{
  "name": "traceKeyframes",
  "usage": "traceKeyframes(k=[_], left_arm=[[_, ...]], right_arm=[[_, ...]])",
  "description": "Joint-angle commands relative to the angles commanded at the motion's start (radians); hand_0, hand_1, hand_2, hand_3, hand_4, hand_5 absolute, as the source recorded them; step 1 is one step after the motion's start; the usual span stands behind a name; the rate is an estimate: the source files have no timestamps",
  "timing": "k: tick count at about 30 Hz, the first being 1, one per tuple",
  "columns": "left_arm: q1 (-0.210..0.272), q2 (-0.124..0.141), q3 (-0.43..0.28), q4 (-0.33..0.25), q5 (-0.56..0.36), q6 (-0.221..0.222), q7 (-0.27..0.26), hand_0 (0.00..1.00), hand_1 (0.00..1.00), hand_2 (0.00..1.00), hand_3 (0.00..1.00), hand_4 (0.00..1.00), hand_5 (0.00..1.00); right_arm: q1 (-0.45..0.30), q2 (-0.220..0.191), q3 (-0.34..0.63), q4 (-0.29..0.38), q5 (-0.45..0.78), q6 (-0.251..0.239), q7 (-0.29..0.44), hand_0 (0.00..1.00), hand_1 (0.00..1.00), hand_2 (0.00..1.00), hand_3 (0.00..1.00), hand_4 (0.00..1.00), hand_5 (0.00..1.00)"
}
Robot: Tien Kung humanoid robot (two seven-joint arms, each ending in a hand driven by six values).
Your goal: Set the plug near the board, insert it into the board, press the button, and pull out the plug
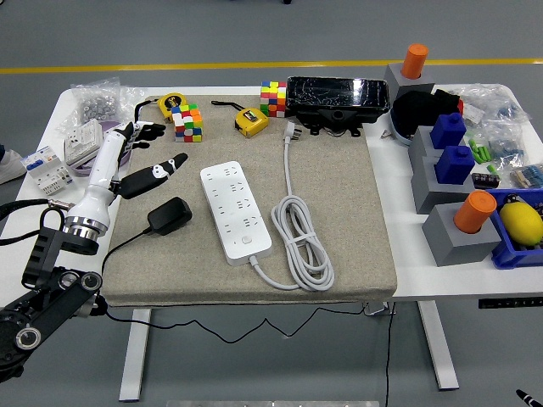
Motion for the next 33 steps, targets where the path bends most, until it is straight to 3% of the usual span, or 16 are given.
traceKeyframes(k=[11, 33], left_arm=[[0.009, 0.002, -0.044, -0.020, -0.002, 0.000, -0.007, 0.606, 0.686, 0.655, 0.620, 0.880, 0.427], [0.008, 0.014, -0.044, -0.039, 0.003, -0.010, 0.004, 0.611, 0.686, 0.655, 0.615, 0.873, 0.425]], right_arm=[[0.004, -0.002, 0.002, 0.001, -0.001, 0.000, 0.000, 0.570, 0.663, 0.677, 0.602, 0.974, 0.491], [0.011, -0.009, 0.000, 0.006, -0.002, 0.002, 0.000, 0.570, 0.663, 0.677, 0.603, 0.973, 0.492]])
